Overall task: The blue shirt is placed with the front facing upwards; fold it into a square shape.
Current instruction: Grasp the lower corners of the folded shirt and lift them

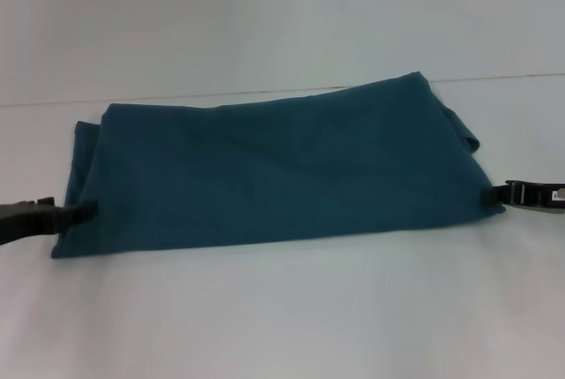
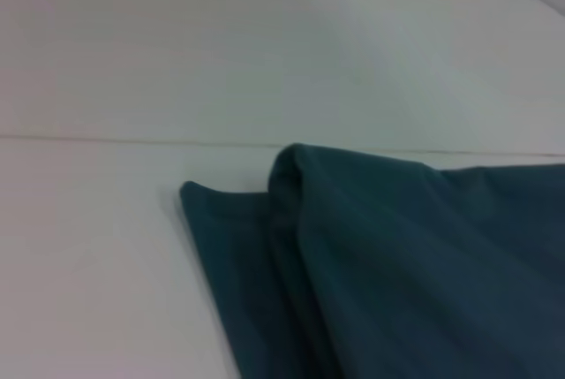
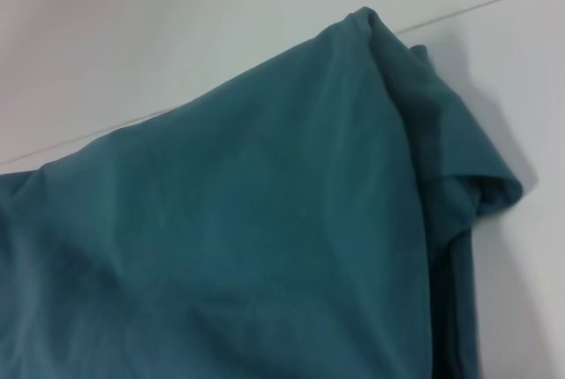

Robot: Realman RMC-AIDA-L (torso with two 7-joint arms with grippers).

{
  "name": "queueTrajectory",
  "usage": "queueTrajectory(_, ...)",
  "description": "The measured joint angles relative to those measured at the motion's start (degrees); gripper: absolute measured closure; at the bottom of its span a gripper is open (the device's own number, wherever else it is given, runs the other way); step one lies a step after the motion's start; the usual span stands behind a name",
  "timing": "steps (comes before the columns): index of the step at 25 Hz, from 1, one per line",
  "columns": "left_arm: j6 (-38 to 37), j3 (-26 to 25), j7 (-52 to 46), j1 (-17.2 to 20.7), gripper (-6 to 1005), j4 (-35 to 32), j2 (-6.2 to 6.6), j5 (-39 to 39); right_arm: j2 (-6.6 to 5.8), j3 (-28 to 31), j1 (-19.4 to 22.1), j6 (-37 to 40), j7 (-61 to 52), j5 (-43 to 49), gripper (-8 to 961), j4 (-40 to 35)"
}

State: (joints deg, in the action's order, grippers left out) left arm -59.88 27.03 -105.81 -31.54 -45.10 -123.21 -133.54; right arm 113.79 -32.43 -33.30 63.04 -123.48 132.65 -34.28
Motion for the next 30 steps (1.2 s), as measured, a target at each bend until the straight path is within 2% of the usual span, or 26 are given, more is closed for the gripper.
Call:
queueTrajectory(6, -1.41, 0.28, 0.17, 0.39, 185, -0.6, -0.01, -1.14, -0.06, 0.0, 0.0, 0.08, 0.0, -0.09, 917, 0.0)
queueTrajectory(14, -2.13, 3.69, 0.17, 0.45, 186, -0.61, -0.1, -1.7, -0.06, 0.0, 0.0, 0.08, 0.0, -0.13, 908, 0.0)
queueTrajectory(28, -1.24, 4.71, 0.1, 0.08, 187, -1.14, -0.34, -2.98, 0.02, 0.01, -0.45, -0.24, 0.04, -0.12, 892, 0.0)
queueTrajectory(30, -1.21, 4.71, -0.12, 0.08, 256, -1.49, -0.38, -2.98, 0.02, 0.05, -0.45, -0.23, 0.05, -0.12, 890, 0.0)
